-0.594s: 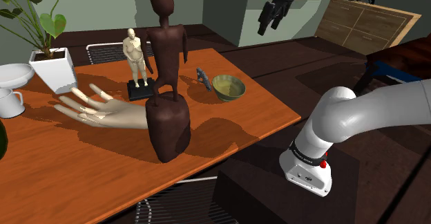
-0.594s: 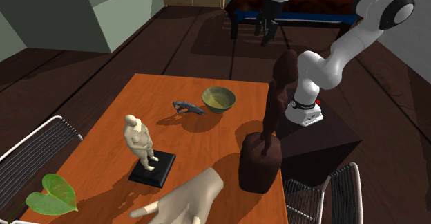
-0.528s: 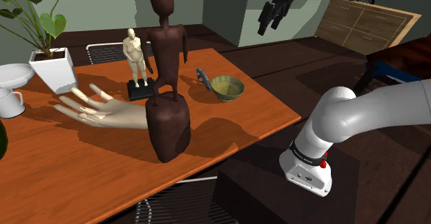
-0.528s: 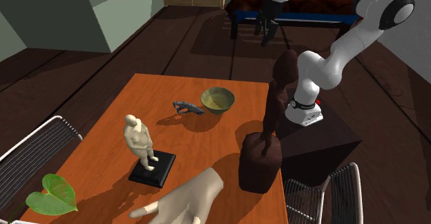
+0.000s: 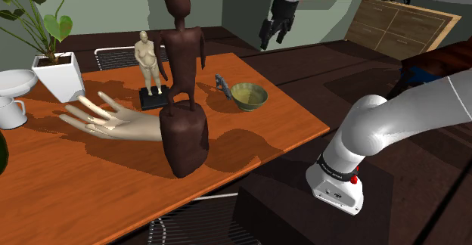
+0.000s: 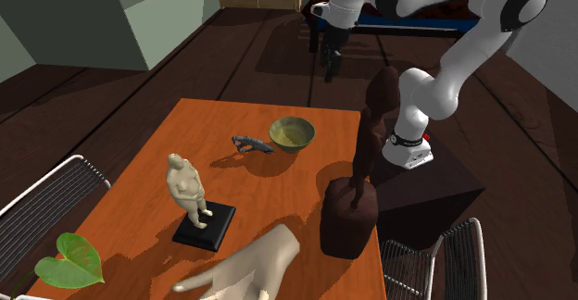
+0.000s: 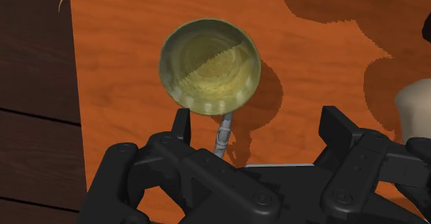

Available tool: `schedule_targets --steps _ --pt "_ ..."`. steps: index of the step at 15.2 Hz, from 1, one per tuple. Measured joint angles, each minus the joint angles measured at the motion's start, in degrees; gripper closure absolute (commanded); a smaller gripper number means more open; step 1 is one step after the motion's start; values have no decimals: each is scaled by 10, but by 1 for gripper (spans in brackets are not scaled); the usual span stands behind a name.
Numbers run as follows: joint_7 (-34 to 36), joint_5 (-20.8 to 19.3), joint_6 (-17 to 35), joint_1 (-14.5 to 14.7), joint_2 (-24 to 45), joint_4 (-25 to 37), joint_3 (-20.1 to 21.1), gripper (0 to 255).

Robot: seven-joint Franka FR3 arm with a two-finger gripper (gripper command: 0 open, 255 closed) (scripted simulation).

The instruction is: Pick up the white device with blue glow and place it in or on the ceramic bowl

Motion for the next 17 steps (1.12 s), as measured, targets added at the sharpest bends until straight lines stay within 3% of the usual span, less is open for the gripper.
schedule_targets --steps 7,17 --pt "30 -2 100 -7 129 12 -1 0" --pt "58 -3 198 -20 340 100 -12 0"
